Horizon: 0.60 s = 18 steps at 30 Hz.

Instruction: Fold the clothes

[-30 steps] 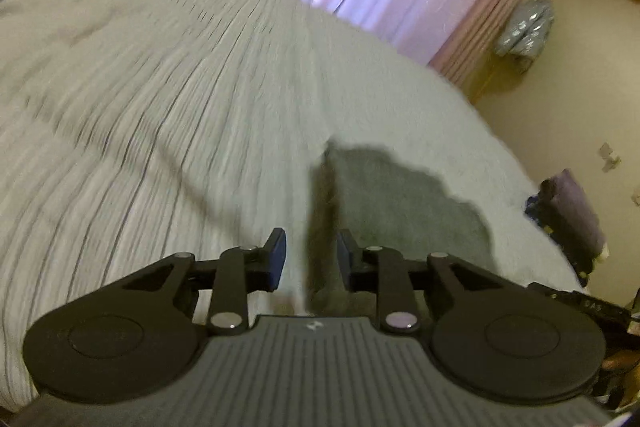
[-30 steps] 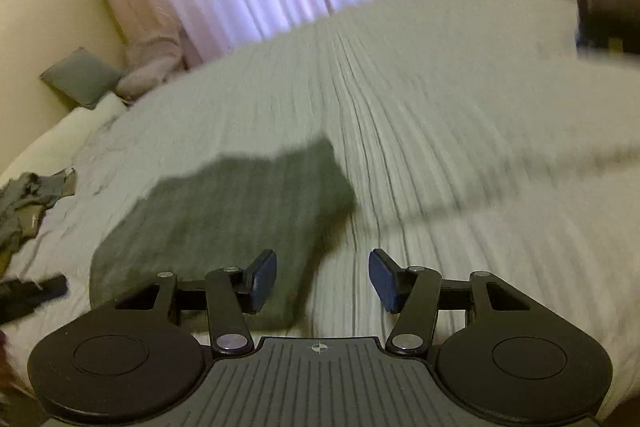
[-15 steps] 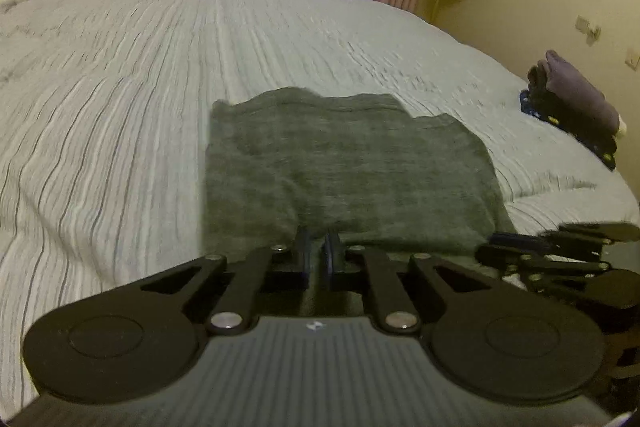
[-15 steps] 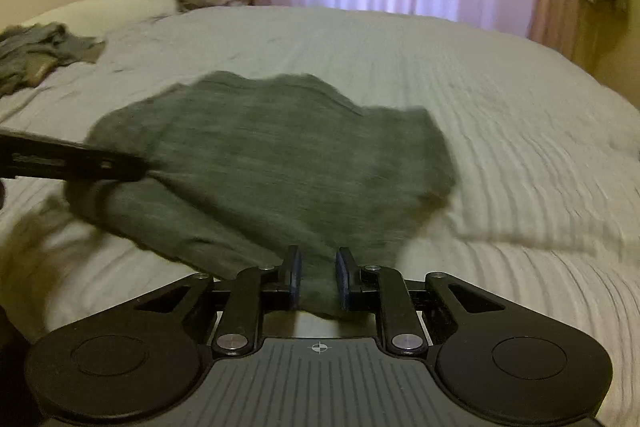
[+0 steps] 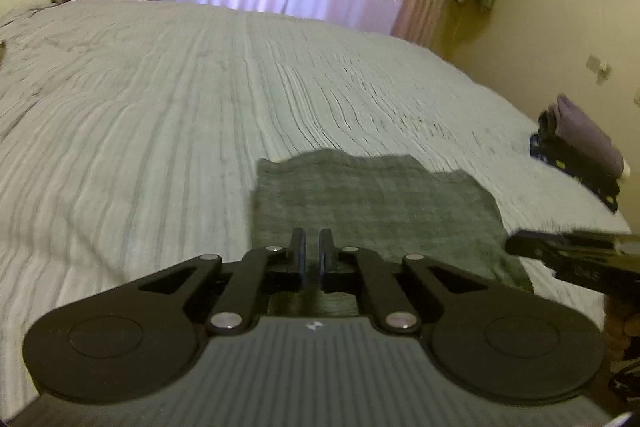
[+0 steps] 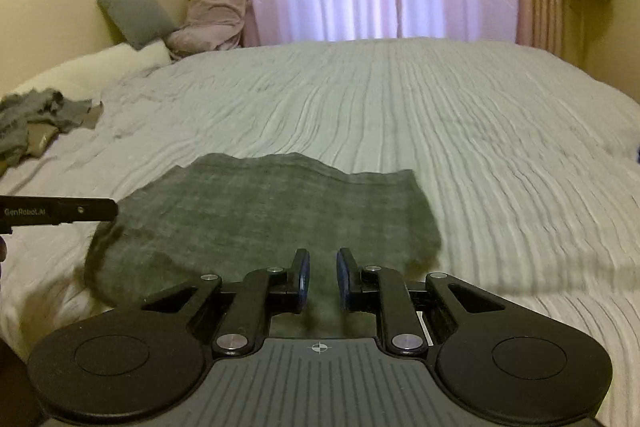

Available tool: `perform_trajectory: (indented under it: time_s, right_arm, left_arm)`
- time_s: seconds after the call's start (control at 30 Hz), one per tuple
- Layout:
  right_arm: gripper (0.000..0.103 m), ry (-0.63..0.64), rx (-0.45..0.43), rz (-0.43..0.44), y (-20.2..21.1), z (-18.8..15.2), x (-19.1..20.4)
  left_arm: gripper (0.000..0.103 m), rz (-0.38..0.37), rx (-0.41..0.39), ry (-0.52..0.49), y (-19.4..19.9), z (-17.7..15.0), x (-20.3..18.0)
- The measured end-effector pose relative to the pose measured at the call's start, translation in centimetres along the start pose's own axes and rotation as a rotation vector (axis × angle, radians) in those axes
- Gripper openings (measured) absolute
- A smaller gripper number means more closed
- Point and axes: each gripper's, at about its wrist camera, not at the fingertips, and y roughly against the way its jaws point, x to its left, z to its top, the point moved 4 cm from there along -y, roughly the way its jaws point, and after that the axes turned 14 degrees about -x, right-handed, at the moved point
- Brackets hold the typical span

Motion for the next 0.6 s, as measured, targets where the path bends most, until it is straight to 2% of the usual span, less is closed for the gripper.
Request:
perform_trajectory:
  time_s: [0.13, 0.23, 0.33, 0.37, 0.47, 0.6]
  right_arm:
    - [0.018, 0.036, 0.068, -0.043, -2.9, -1.6, 0.2]
    - [0.018, -0.041, 0.079, -0.051, -2.7, -1.7, -1.6]
    - [0.018, -0.043, 0.060, -0.088, -1.8, -0.2, -2.9]
    - [0.018, -0.043, 0.042, -0.105, -1.5, 0.4, -3.2]
    - [0.018, -0.077, -0.014, -0.082, -1.7, 2.2, -3.9]
    - [0.018, -0.034, -0.045, -0.042, -4.1, 3.4, -3.6]
  left_arm:
    - [0.005, 0.040, 0.054, 0.002, -2.2, -1.7, 1.4]
    - [0.003, 0.054, 0.041, 0.007, -2.2, -0.7, 2.1]
    - [0.003, 0.083, -0.006, 0.007, -2.0, 1.2, 2.6]
    - [0.003, 0.081, -0.022, 0.020, -2.0, 1.9, 2.6]
    - [0.003, 0.022, -0.035, 0.030, -2.9, 3.3, 1.3]
    - [0.004, -0.027, 0.013, -0.018, -5.7, 2.7, -1.4]
